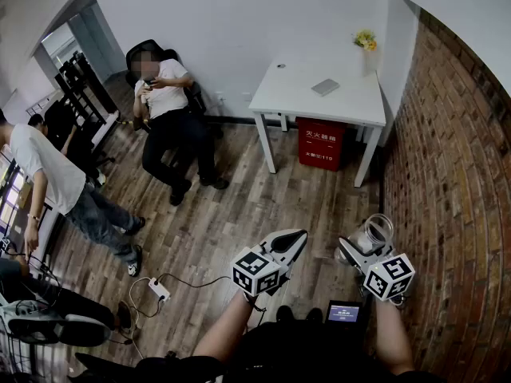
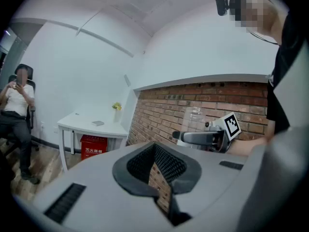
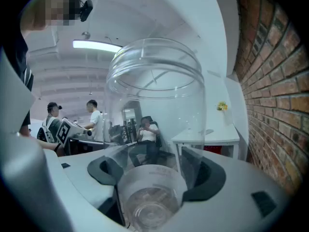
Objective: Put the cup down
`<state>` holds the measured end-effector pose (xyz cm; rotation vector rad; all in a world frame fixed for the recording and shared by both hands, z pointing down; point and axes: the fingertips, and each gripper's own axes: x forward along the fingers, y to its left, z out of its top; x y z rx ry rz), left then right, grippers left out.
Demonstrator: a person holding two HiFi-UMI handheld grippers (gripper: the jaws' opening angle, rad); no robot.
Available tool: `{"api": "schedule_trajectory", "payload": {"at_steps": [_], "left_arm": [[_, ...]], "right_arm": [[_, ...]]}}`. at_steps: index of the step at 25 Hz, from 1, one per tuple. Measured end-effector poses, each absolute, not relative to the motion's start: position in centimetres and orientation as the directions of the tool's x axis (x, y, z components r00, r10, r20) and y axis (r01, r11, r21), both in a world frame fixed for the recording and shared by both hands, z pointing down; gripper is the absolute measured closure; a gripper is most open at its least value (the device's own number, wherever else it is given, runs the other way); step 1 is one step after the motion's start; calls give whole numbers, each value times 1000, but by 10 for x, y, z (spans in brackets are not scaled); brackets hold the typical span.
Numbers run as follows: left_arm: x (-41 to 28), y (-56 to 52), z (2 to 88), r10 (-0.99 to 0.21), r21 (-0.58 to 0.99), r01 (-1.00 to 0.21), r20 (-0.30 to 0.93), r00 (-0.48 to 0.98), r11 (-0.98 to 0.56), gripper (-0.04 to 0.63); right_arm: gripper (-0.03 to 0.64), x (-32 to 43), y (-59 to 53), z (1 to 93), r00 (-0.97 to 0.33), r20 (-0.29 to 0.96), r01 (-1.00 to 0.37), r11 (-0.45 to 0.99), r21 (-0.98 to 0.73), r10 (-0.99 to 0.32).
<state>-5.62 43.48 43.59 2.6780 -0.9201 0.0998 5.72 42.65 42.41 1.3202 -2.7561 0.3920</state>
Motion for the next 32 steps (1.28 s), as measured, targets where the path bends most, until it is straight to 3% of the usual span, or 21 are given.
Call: {"api": "schedule_trajectory", "payload": {"at_steps": [17, 32], "left_arm": [[-53, 423, 423, -602, 240, -627, 177, 779, -741, 586], [-47, 423, 424, -600, 225, -628, 186, 778, -745, 586]], "right_arm": [[255, 34, 421, 413, -686, 170, -727, 658, -196, -707], [253, 46, 415, 413, -662, 170, -747, 627, -220, -730]]}}
